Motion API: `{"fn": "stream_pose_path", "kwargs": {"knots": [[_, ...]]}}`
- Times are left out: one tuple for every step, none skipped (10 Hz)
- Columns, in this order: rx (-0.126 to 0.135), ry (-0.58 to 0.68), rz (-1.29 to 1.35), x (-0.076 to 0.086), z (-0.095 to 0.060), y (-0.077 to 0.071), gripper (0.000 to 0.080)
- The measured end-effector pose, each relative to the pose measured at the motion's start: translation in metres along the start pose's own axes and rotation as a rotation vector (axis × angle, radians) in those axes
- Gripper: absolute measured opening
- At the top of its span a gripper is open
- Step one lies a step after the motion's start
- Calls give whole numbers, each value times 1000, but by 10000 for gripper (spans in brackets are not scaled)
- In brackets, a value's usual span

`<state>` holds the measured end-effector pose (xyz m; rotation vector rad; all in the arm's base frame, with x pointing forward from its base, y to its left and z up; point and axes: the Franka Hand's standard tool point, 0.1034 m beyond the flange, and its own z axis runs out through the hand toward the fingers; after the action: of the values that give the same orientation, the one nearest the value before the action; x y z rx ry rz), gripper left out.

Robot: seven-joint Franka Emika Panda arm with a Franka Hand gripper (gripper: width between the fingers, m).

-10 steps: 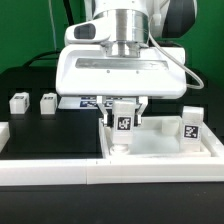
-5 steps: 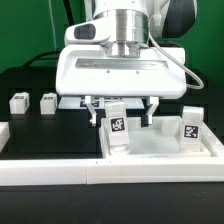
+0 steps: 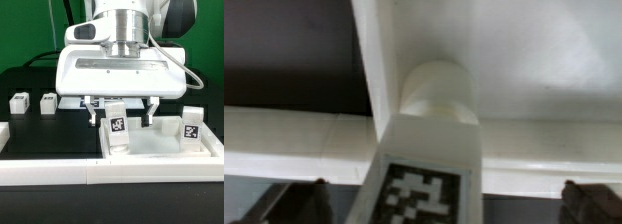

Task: Assemble square table

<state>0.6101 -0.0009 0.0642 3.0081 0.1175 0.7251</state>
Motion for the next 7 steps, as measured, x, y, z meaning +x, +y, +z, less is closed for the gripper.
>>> {"fn": "stream_pose_path", "kwargs": {"knots": [[7,-30,7,-3,0,2,649],[33,-111,34,-4,-3,11,649],[62,-187,65,-2,-9,15,649],[100,-274,96,0,-13,13,649],[130,-325,135,4,-15,13,649],[151,-386,145,3,-15,9,649],[172,-456,155,3,-15,1,649]]}}
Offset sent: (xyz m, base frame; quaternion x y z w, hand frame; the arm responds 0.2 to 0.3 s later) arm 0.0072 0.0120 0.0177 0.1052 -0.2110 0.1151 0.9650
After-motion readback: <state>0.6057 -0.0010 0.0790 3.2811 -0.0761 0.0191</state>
